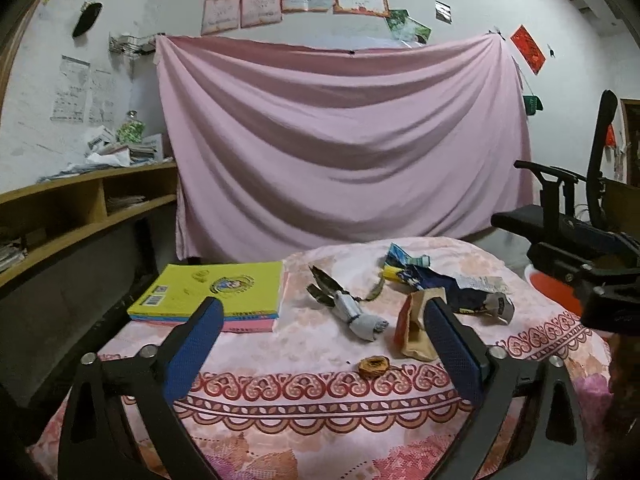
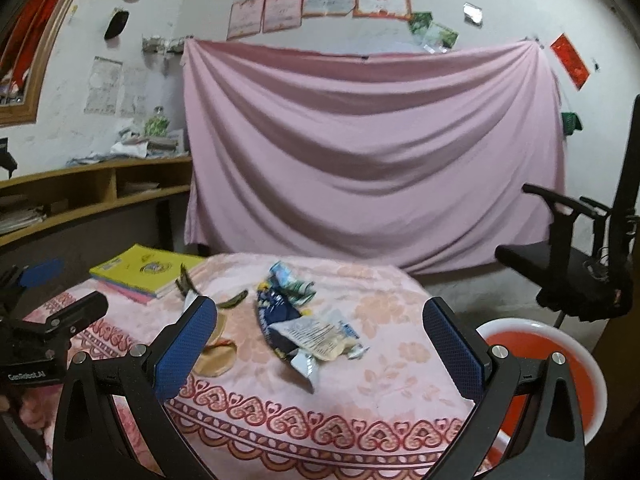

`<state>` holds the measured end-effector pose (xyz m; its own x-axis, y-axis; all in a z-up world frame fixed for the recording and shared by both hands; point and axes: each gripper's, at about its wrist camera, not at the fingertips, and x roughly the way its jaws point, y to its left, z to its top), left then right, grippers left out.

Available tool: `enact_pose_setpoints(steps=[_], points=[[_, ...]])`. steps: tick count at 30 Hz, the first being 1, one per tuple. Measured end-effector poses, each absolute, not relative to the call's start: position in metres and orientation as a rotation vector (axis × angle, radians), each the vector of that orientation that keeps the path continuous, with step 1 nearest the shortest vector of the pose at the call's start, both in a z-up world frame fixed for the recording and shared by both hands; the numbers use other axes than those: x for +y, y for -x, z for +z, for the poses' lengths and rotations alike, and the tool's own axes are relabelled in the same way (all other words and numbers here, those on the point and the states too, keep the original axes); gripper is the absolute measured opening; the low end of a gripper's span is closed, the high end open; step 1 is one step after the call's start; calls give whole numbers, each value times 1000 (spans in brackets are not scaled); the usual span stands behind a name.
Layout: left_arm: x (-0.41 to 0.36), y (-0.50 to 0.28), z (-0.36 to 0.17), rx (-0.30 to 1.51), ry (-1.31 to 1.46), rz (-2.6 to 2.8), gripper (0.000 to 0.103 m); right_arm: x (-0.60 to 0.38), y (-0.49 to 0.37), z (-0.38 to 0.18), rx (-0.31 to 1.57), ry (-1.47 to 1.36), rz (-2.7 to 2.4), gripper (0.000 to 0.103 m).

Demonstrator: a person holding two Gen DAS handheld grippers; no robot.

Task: Collect trash
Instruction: 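Grasp the brown round cap with left tool while right tool grasps tan cardboard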

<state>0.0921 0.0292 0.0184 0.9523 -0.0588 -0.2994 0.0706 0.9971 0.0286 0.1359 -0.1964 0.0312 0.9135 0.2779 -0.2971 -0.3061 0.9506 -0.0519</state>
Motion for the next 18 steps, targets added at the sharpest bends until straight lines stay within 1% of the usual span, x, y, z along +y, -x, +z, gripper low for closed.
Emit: enact_pose_setpoints(steps=[3,4,5,6,8,9,10,11,18], points=[[28,-99,15,359,-33,-104,83,-193,-141,29,324,102,334,97],[28,-102,13,377,-31,-115,76,-192,-143,28,338,100,346,94],[28,-105,11,403,-28,-128,72,-191,-144,27,349,98,358,92],[27,-107,8,420,-25,-136,69,-190,-147,25,367,96,374,87],[26,-114,4,464,-19,-161,56,-186,-151,23,396,96,395,85],[26,-118,2,491,-18,-172,53,-183,-153,22,413,97,413,82],[25,-120,1,508,-18,-178,48,-181,-154,20,428,98,430,77],[24,-124,-1,528,-17,-189,45,-179,-156,19,441,100,441,76],[21,-138,-11,637,-12,-243,37,-163,-166,7,545,132,491,70]])
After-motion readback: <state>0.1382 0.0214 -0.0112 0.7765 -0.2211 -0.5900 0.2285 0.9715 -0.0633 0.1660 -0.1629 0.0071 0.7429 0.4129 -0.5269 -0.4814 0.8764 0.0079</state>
